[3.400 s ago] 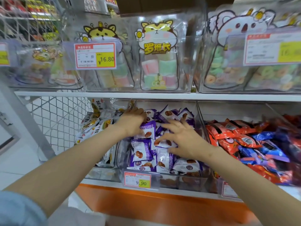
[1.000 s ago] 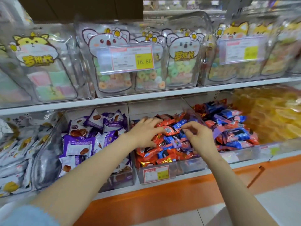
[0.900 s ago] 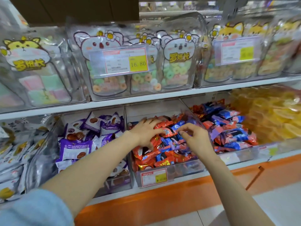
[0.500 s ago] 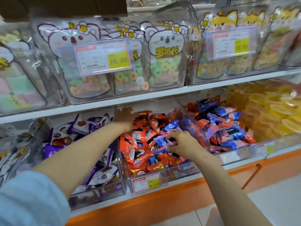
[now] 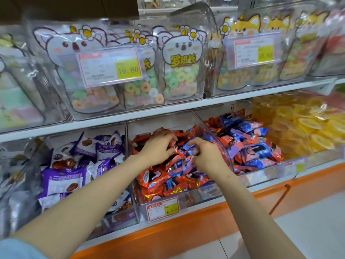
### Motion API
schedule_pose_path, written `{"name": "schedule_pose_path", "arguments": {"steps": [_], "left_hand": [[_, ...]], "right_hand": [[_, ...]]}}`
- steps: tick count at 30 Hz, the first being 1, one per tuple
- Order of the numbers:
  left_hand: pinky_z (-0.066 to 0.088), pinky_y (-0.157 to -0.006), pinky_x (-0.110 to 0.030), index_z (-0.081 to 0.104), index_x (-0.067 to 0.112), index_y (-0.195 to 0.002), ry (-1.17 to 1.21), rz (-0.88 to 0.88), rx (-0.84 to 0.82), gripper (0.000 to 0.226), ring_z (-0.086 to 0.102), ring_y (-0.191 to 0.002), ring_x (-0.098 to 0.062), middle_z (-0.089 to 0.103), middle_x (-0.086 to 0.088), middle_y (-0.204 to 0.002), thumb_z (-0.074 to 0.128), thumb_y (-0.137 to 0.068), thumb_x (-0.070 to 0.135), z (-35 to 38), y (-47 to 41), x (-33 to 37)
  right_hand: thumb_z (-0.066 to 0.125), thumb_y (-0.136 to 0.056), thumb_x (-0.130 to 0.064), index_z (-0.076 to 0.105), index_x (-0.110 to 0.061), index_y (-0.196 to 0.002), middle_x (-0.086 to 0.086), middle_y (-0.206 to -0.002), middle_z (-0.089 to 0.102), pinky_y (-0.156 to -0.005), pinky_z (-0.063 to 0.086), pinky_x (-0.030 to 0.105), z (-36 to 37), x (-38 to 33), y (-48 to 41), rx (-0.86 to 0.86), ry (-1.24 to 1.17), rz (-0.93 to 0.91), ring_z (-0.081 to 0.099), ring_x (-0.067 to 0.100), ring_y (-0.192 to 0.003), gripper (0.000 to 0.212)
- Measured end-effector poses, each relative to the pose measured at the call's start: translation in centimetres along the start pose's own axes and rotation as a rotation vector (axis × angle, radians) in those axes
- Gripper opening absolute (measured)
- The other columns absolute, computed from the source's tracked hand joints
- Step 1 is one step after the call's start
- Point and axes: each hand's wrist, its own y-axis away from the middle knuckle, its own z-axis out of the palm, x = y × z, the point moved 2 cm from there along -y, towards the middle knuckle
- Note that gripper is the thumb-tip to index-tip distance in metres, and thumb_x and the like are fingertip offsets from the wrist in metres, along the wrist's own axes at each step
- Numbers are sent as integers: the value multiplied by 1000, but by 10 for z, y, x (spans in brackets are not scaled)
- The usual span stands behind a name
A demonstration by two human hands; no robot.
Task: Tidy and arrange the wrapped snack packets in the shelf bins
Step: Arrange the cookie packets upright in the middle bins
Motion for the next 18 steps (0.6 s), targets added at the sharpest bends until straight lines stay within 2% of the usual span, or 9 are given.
{"name": "schedule_pose_path", "arguments": {"steps": [4, 6, 8, 10, 12, 14, 16, 18], "left_hand": [[41, -86, -27, 55, 17, -121, 34, 30, -19, 39, 52, -114, -18, 58, 0, -123, 53, -86, 2, 4, -8, 15], [38, -84, -26, 54, 18, -125, 7, 39, -2, 46, 50, -114, -20, 57, -1, -125, 49, -84, -2, 3, -12, 17], [34, -94, -29, 49, 21, -131, -110, 49, -14, 49, 43, -123, -21, 50, -2, -134, 54, -84, 5, 0, -16, 10], [29, -103, -34, 42, 27, -136, -294, 54, -169, 57, 34, -130, -22, 40, 0, -142, 63, -84, 21, -2, -18, -4], [25, -106, -38, 34, 34, -140, -386, 22, -318, 69, 28, -133, -22, 31, 2, -147, 69, -80, 34, -1, -17, -22], [27, -104, -38, 29, 38, -141, -351, -27, -394, 78, 28, -132, -23, 29, 2, -148, 72, -76, 38, 1, -15, -35], [29, -102, -37, 29, 34, -140, -370, -23, -403, 77, 31, -129, -24, 32, -1, -146, 73, -76, 39, 3, -14, -37], [27, -102, -38, 34, 30, -136, -474, 39, -336, 71, 33, -128, -24, 39, -2, -141, 71, -76, 43, 5, -15, -32]], "right_hand": [[42, -84, 16, 62, -10, -106, 3, -76, 52, -45, 37, 16, -14, 2, 8, 36, -193, -6, 43, 11, -56, 40], [37, -84, 16, 62, -16, -98, 1, -70, 53, -49, 42, 18, -21, 0, 10, 85, -305, -25, 47, 12, -57, 43], [39, -84, 17, 61, -20, -93, 0, -69, 54, -56, 44, 21, -28, 1, 9, 128, -354, -49, 47, 9, -58, 44], [41, -85, 15, 63, -18, -95, 0, -72, 55, -59, 44, 21, -30, 2, 7, 96, -332, -60, 46, 8, -59, 41], [49, -88, 7, 66, -15, -100, 0, -79, 58, -59, 43, 18, -26, 1, 6, -13, -182, -75, 49, 11, -65, 30], [61, -89, -9, 68, -15, -103, -3, -90, 57, -68, 45, 21, -21, -1, 5, -62, 13, -108, 52, 13, -76, 17], [66, -87, -16, 69, -18, -99, -5, -94, 59, -77, 47, 28, -19, -6, 3, -63, 28, -115, 53, 12, -79, 13], [67, -85, -14, 68, -23, -85, -8, -85, 67, -77, 49, 30, -19, -11, 4, -169, -64, -91, 59, 8, -74, 9]]}}
